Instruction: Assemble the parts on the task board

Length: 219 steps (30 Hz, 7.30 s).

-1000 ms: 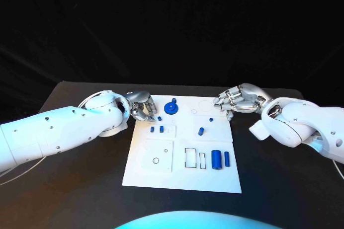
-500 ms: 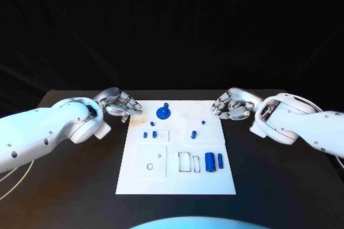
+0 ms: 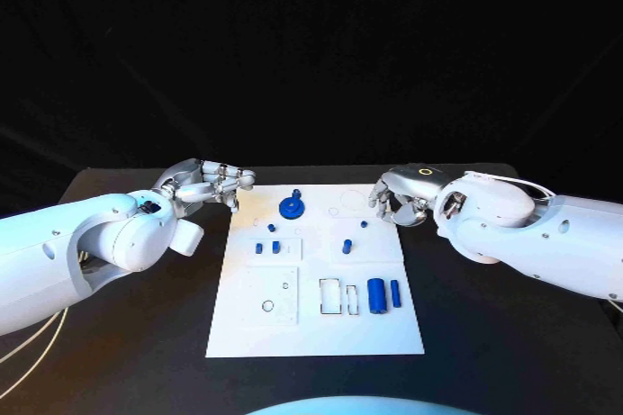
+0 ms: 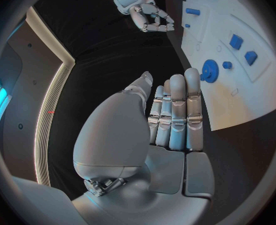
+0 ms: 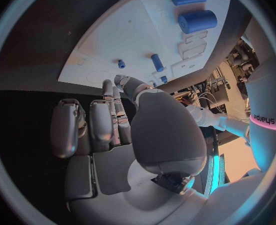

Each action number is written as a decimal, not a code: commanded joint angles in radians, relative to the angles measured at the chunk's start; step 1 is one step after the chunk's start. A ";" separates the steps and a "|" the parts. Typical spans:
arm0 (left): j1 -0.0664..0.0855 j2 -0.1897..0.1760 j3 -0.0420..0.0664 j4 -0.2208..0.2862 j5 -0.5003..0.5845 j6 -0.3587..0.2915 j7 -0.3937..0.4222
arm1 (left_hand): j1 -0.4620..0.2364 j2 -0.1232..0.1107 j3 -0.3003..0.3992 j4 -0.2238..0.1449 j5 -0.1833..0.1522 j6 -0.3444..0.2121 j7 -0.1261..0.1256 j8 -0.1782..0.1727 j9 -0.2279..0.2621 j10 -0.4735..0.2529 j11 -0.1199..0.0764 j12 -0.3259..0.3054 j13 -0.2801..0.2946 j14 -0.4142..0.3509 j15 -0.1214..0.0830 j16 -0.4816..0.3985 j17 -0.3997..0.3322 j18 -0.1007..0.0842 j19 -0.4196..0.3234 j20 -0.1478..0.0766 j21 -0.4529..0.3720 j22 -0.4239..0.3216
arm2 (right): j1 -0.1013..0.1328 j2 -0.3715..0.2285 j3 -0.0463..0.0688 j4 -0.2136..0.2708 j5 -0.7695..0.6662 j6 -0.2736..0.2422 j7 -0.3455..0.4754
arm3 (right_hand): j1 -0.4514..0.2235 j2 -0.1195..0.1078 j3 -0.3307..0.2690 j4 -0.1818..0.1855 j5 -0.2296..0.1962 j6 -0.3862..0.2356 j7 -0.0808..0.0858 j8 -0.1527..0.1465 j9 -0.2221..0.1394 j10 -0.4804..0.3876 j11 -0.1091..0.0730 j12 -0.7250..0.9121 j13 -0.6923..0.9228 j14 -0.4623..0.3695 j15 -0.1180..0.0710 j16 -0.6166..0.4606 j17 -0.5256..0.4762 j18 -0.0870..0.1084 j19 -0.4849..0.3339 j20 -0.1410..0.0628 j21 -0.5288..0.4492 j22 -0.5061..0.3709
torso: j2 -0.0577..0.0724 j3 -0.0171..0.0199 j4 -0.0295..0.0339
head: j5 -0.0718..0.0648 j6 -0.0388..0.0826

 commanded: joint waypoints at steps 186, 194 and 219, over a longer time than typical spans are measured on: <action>0.001 0.053 0.000 0.005 0.122 0.039 0.032 | 0.036 0.047 -0.050 -0.014 -0.003 -0.044 0.027 -0.012 -0.012 -0.083 0.017 0.058 0.031 -0.013 0.011 0.005 -0.020 0.011 0.030 0.009 -0.061 -0.042 | -0.220 0.277 0.014 0.076 -0.106 -0.058 -0.037 | 0.002 0.015 0.073 0.014 -0.075 0.065 -0.011 0.021 -0.026 0.012 -0.007 0.019 -0.062 0.057 -0.008 0.095 0.055 -0.028 0.031 0.000 0.105 0.111 | 0.001 -0.0008 -0.0005 | 0.166 -0.073; 0.001 0.054 0.000 0.006 0.122 0.042 0.032 | 0.036 0.047 -0.050 -0.014 -0.003 -0.045 0.027 -0.012 -0.012 -0.083 0.017 0.058 0.031 -0.014 0.011 0.005 -0.020 0.011 0.030 0.009 -0.062 -0.043 | -0.221 0.282 0.013 0.072 -0.105 -0.048 -0.037 | 0.002 0.016 0.073 0.014 -0.076 0.065 -0.011 0.021 -0.026 0.012 -0.007 0.019 -0.062 0.057 -0.008 0.097 0.056 -0.028 0.032 0.000 0.106 0.111 | 0.001 -0.0011 -0.0003 | 0.167 -0.077; 0.001 0.053 0.000 0.007 0.122 0.042 0.030 | 0.038 0.048 -0.050 -0.015 -0.003 -0.046 0.027 -0.012 -0.012 -0.084 0.017 0.060 0.032 -0.014 0.011 0.005 -0.021 0.011 0.030 0.009 -0.063 -0.043 | -0.225 0.300 0.012 0.051 -0.108 -0.010 -0.057 | -0.027 -0.004 0.044 0.033 -0.113 -0.011 0.021 -0.007 -0.051 -0.057 0.022 -0.006 -0.085 0.055 0.014 0.109 0.060 -0.024 0.019 0.019 0.084 0.098 | 0.000 -0.0012 -0.0004 | 0.169 -0.083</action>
